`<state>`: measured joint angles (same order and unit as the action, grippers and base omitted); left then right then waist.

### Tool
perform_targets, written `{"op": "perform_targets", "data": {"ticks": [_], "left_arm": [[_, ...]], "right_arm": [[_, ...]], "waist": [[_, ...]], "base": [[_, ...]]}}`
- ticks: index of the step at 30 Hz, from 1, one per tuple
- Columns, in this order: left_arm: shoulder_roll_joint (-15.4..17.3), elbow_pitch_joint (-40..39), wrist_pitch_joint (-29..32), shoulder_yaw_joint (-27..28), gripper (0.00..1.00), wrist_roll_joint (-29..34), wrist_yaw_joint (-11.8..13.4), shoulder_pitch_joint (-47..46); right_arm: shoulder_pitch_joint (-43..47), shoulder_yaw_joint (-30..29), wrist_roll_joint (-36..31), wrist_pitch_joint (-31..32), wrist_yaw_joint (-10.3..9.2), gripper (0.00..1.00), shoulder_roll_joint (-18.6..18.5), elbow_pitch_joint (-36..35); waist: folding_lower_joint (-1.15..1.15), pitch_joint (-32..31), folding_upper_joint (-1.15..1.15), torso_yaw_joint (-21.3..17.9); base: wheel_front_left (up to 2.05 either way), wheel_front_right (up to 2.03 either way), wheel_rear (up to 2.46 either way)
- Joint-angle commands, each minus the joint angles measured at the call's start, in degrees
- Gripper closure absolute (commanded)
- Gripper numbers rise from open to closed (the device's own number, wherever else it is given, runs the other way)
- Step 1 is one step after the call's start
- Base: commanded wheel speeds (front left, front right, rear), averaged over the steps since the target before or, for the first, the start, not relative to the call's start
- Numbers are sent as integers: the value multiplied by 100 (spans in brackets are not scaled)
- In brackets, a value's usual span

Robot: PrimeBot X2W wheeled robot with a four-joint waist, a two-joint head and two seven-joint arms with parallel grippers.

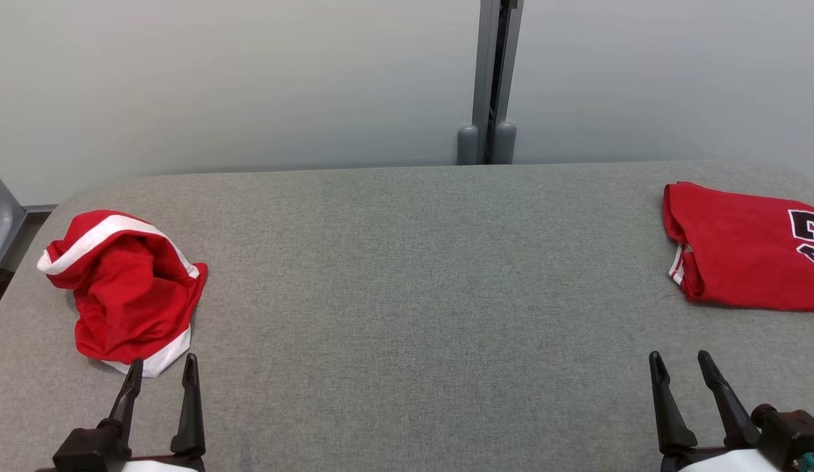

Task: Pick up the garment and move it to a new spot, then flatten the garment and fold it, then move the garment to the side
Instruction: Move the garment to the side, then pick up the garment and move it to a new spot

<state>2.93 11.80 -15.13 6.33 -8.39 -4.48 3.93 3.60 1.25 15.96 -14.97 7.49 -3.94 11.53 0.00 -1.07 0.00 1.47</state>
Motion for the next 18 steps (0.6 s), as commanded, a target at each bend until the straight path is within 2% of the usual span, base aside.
{"op": "perform_targets", "data": {"ticks": [1,18], "left_arm": [[31,17,0,26,0,43,21,11],[29,53,1,57,0,29,59,-20]], "right_arm": [[53,9,-55,-7,2,0,0,-24],[101,49,-41,-13,2,0,64,34]], "waist": [[0,-6,0,9],[0,-18,0,-13]], "base": [[0,0,0],[0,0,0]]}}
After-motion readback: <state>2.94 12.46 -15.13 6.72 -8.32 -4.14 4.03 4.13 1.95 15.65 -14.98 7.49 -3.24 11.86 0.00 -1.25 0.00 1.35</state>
